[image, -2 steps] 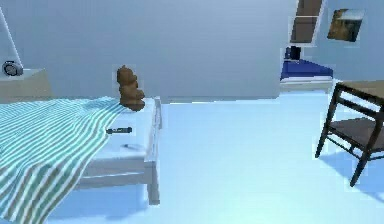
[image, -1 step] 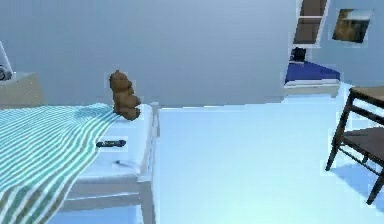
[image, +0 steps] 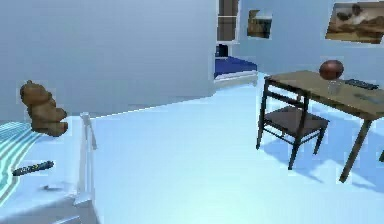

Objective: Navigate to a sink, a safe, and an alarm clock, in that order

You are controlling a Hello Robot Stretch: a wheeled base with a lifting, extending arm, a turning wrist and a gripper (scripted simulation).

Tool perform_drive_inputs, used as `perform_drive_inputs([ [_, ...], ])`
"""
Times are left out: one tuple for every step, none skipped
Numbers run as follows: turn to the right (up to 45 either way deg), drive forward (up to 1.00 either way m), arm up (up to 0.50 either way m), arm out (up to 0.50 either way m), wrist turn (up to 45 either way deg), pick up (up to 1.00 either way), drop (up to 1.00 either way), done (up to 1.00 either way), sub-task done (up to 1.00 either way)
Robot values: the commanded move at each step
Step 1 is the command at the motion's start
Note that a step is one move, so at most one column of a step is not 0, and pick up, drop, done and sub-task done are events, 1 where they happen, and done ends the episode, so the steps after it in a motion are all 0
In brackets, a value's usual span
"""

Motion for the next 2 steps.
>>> perform_drive_inputs([
  [0.0, 0.85, 0.0, 0.0, 0.0, 0.0, 0.0, 0.0, 0.0],
  [-21.0, 0.0, 0.0, 0.0, 0.0, 0.0, 0.0, 0.0, 0.0],
])
